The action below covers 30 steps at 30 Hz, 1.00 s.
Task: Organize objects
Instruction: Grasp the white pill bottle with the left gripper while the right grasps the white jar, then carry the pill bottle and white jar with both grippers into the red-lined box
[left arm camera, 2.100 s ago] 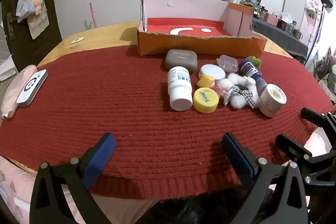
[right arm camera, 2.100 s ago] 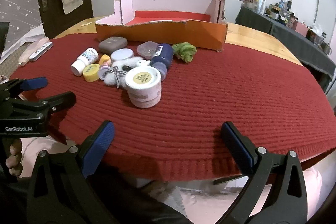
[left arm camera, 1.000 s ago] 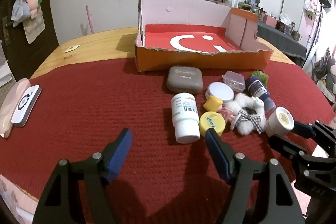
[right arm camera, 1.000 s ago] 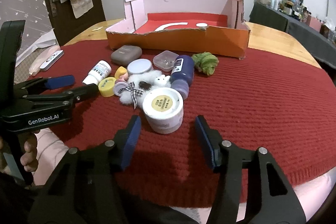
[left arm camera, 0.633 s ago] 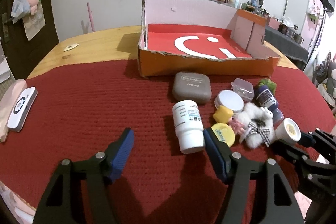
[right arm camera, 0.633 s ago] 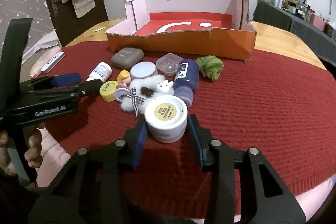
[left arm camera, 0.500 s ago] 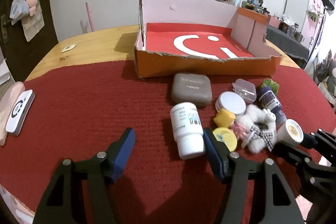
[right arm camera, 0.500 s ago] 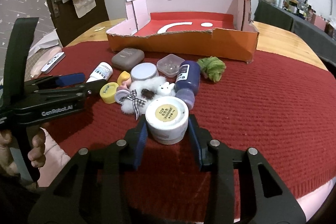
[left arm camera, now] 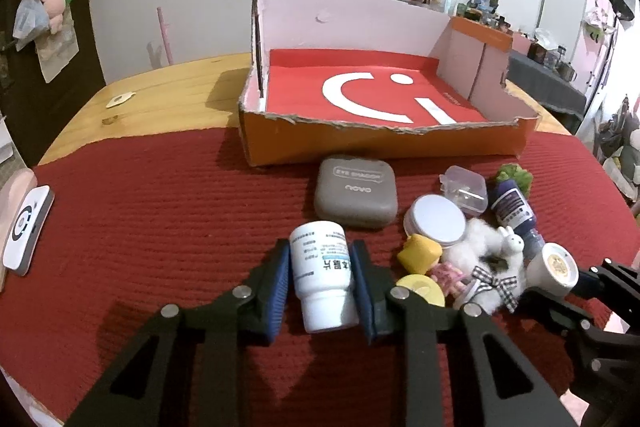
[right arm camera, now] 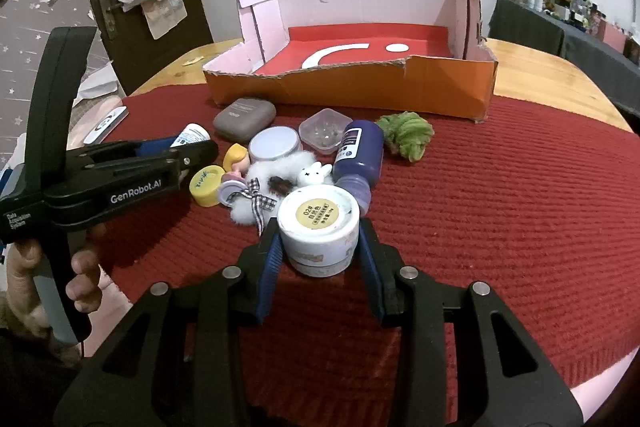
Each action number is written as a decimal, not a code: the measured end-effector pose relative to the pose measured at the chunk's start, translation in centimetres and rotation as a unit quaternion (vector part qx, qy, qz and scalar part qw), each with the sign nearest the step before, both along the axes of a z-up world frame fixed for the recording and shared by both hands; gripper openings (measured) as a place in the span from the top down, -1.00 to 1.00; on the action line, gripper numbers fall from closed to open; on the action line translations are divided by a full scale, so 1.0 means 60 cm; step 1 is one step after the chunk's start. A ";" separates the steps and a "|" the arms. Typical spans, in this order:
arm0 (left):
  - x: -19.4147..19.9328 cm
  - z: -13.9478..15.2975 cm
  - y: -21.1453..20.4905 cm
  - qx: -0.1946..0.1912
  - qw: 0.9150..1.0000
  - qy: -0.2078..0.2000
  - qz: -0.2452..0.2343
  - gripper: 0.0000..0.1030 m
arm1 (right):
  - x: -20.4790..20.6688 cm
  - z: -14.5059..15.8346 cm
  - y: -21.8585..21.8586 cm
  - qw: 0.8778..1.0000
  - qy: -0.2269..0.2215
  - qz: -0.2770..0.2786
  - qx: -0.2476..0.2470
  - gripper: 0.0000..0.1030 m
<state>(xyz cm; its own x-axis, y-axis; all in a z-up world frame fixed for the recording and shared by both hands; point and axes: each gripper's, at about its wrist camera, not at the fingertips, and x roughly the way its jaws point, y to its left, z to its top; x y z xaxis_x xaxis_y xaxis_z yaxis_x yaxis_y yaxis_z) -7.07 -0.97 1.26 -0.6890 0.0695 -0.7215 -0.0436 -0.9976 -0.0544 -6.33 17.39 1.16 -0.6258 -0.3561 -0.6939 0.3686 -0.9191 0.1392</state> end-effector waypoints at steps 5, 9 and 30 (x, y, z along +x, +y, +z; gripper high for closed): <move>0.009 0.002 0.005 0.003 1.000 0.001 -0.007 0.43 | 0.004 0.008 0.001 1.000 0.004 0.002 -0.003 0.32; 0.014 0.010 0.010 0.010 1.000 0.003 -0.016 0.44 | 0.007 0.022 0.002 1.000 0.014 0.003 -0.005 0.32; -0.022 0.065 0.037 0.017 0.998 0.031 -0.046 0.45 | -0.071 0.080 0.013 0.998 0.025 0.009 -0.056 0.32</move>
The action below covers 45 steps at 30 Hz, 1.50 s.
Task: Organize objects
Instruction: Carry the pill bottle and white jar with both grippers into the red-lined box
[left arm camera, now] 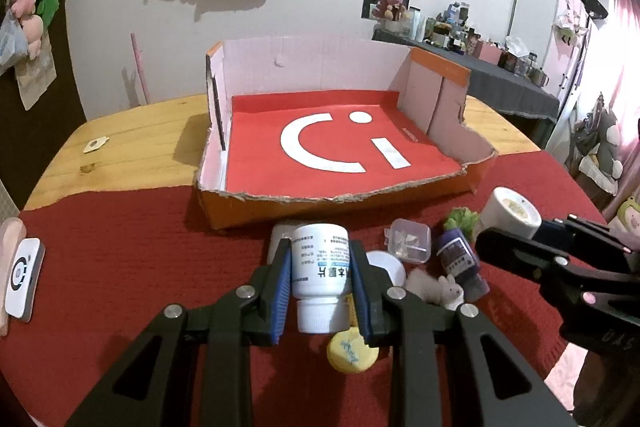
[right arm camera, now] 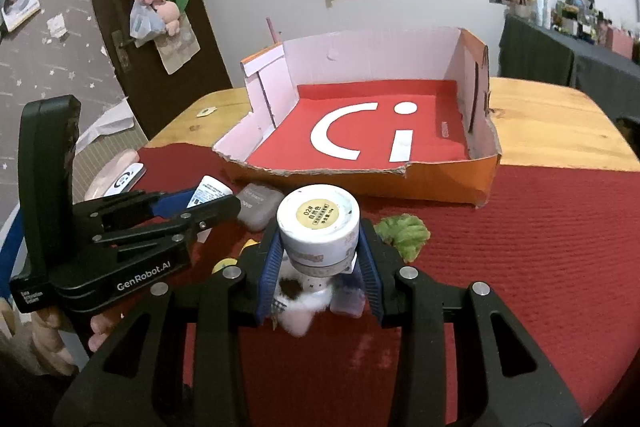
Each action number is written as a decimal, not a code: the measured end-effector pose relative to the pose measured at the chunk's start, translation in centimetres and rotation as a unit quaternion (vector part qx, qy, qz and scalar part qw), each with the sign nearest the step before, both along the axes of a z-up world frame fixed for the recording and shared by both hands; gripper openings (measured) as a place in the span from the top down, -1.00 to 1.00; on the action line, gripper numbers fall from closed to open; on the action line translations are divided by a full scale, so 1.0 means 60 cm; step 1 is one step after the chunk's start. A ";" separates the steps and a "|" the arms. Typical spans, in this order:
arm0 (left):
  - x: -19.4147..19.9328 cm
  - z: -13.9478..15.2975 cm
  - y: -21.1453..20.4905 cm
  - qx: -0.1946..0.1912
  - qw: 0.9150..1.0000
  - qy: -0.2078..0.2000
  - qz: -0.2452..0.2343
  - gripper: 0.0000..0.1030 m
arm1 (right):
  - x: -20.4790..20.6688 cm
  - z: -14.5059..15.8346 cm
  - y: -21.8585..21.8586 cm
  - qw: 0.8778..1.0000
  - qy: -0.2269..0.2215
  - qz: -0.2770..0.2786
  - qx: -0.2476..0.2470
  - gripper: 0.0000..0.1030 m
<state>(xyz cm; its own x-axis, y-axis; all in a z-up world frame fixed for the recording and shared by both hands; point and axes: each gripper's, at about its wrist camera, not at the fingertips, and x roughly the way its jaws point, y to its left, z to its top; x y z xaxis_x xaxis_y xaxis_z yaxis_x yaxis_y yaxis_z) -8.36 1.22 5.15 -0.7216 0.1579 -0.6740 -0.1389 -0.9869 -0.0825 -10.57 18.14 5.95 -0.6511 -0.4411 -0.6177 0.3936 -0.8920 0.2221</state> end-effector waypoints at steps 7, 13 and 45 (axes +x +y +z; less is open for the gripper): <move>-0.028 0.018 0.000 0.003 1.000 0.006 -0.006 0.45 | -0.029 0.026 0.002 1.000 0.011 0.005 -0.010 0.32; -0.062 0.037 -0.013 0.019 1.000 0.002 -0.007 0.45 | -0.058 0.039 -0.008 1.000 0.014 0.013 -0.010 0.32; -0.217 0.070 0.004 0.030 0.998 -0.021 -0.045 0.44 | -0.191 0.067 -0.014 1.000 0.002 0.007 0.009 0.32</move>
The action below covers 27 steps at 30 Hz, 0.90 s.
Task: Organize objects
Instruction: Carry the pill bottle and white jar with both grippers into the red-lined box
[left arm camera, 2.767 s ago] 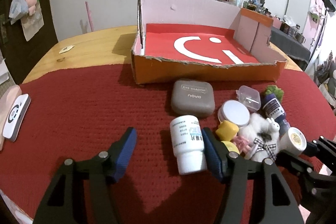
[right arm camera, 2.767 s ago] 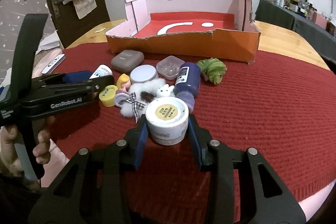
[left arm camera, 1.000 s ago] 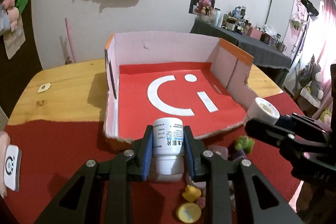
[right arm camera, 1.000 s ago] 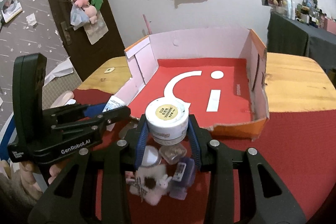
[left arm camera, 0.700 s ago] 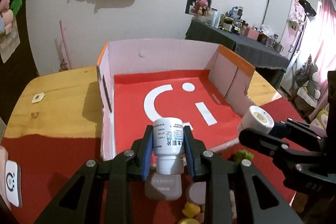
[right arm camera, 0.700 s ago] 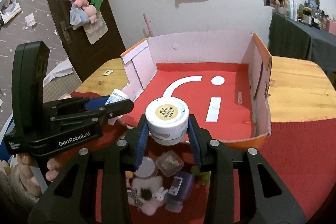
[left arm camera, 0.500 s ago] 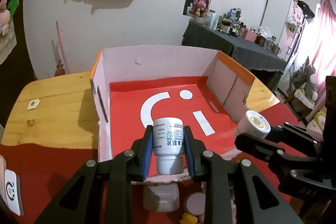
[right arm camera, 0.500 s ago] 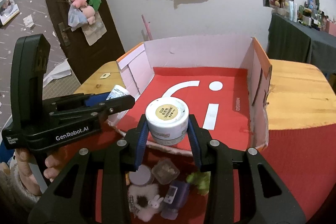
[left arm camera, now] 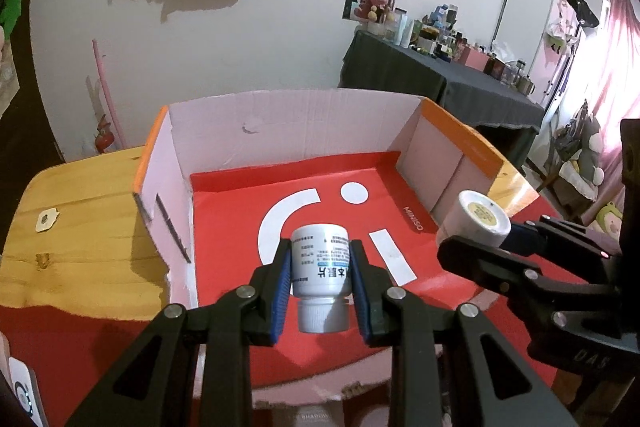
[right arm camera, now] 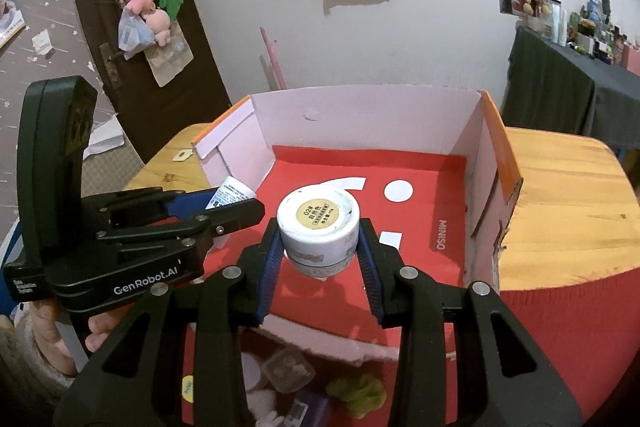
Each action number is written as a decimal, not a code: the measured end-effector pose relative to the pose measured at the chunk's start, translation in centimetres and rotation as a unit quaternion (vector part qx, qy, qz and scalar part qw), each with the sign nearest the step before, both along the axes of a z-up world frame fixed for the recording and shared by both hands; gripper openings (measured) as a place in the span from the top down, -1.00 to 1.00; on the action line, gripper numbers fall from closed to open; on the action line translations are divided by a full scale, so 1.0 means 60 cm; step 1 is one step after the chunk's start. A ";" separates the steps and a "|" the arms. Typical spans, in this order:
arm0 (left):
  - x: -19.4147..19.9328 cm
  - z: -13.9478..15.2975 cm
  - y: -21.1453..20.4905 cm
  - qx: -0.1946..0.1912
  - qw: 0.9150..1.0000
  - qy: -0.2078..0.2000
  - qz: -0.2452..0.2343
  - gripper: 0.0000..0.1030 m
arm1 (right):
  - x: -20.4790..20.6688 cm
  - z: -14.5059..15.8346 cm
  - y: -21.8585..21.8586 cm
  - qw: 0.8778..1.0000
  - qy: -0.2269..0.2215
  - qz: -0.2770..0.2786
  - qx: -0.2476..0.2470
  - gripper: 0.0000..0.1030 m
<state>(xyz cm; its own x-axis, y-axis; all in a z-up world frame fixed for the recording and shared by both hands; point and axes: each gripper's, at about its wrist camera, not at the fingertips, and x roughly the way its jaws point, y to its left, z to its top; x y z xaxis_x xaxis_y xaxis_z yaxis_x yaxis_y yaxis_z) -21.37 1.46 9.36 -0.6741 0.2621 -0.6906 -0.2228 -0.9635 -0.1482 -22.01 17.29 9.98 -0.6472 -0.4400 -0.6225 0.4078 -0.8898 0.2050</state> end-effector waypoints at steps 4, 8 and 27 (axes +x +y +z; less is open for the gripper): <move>-0.015 -0.009 0.001 -0.001 1.000 -0.005 0.001 0.45 | -0.018 -0.012 0.001 1.000 -0.014 -0.001 0.001 0.32; -0.033 -0.023 0.000 -0.003 1.000 -0.016 0.004 0.44 | -0.032 -0.027 -0.002 1.000 -0.027 -0.004 0.008 0.32; -0.091 -0.091 0.000 -0.020 0.996 -0.088 0.004 0.44 | -0.084 -0.099 -0.003 0.994 -0.101 -0.012 0.042 0.32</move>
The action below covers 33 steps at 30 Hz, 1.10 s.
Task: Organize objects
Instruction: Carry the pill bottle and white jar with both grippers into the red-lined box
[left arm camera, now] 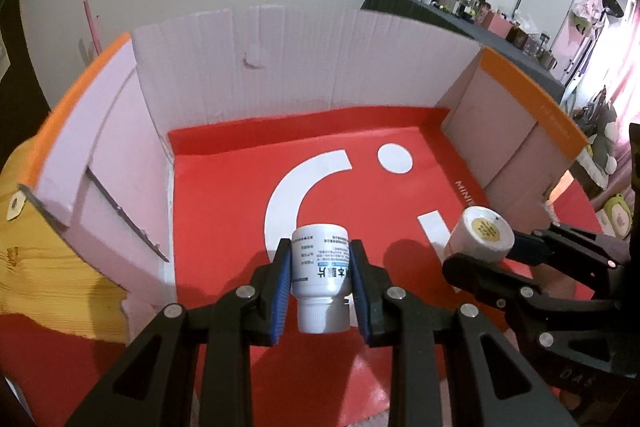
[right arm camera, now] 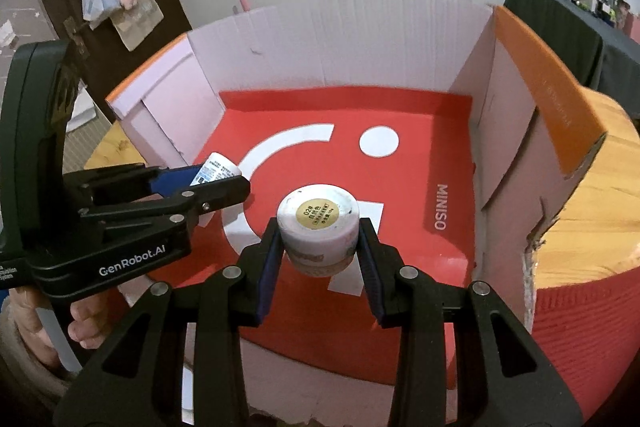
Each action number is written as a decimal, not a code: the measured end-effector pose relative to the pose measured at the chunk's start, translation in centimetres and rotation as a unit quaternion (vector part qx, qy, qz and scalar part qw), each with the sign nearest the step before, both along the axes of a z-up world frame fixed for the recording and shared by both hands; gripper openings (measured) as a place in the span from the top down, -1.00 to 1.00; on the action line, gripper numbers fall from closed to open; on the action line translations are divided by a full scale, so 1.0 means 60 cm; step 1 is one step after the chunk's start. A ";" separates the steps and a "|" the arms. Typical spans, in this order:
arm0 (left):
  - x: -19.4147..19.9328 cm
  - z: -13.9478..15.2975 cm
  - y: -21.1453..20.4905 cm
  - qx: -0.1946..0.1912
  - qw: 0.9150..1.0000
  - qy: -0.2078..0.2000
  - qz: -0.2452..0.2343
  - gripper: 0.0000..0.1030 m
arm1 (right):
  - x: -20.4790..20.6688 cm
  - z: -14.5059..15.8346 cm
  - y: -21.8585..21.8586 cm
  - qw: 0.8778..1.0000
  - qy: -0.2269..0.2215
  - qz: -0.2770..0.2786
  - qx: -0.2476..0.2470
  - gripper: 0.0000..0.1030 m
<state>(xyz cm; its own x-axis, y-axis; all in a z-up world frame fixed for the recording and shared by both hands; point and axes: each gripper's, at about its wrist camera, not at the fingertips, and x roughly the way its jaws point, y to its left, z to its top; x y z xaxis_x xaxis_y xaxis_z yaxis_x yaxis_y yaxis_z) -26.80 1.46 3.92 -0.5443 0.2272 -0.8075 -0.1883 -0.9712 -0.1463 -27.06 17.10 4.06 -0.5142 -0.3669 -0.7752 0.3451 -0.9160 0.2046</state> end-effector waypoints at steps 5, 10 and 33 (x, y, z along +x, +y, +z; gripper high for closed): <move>-0.002 -0.011 -0.001 -0.002 1.000 -0.008 0.000 0.44 | -0.006 -0.010 -0.001 1.000 -0.011 -0.001 0.005 0.32; -0.002 -0.018 -0.002 0.000 1.000 -0.012 0.000 0.44 | -0.011 -0.015 -0.001 1.000 -0.019 -0.002 0.008 0.32; -0.001 -0.019 -0.004 0.001 1.000 -0.011 0.001 0.44 | -0.015 -0.024 -0.007 0.999 -0.026 -0.001 0.023 0.31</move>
<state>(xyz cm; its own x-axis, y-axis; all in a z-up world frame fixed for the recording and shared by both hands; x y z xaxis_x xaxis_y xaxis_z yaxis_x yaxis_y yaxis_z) -26.85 1.21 2.78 -0.5275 0.2275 -0.8185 -0.1826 -0.9713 -0.1523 -27.94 16.68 2.61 -0.4730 -0.3299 -0.8170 0.3339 -0.9252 0.1803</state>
